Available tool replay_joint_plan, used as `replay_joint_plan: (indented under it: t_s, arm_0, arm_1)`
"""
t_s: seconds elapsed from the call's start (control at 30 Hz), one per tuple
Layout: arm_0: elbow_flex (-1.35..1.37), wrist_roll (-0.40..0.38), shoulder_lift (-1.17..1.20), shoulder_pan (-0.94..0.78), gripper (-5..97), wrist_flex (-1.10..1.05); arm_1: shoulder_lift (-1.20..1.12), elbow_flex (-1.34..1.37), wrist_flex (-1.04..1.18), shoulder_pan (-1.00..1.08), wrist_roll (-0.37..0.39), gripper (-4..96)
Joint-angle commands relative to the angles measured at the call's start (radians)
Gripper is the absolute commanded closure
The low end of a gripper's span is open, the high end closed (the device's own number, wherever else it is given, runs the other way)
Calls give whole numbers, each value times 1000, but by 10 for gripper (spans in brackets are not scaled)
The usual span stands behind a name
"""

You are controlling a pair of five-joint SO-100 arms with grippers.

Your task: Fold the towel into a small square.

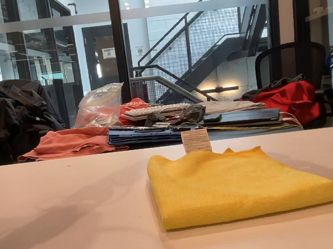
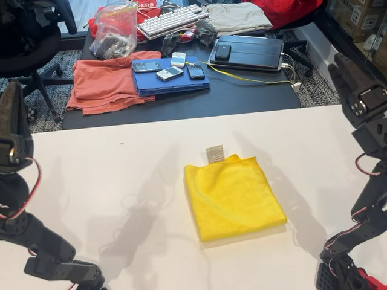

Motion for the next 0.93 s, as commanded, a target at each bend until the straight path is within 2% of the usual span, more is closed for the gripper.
replay_joint_plan:
  t_s: [0.0,0.9]
  arm_0:
    - [-8,2,11,0,782,-3]
    - [5,2,9,0,782,-3]
  arm_1:
    - [3,-3,-3,2,-2,930]
    - [-8,-3,-3,3,-2,930]
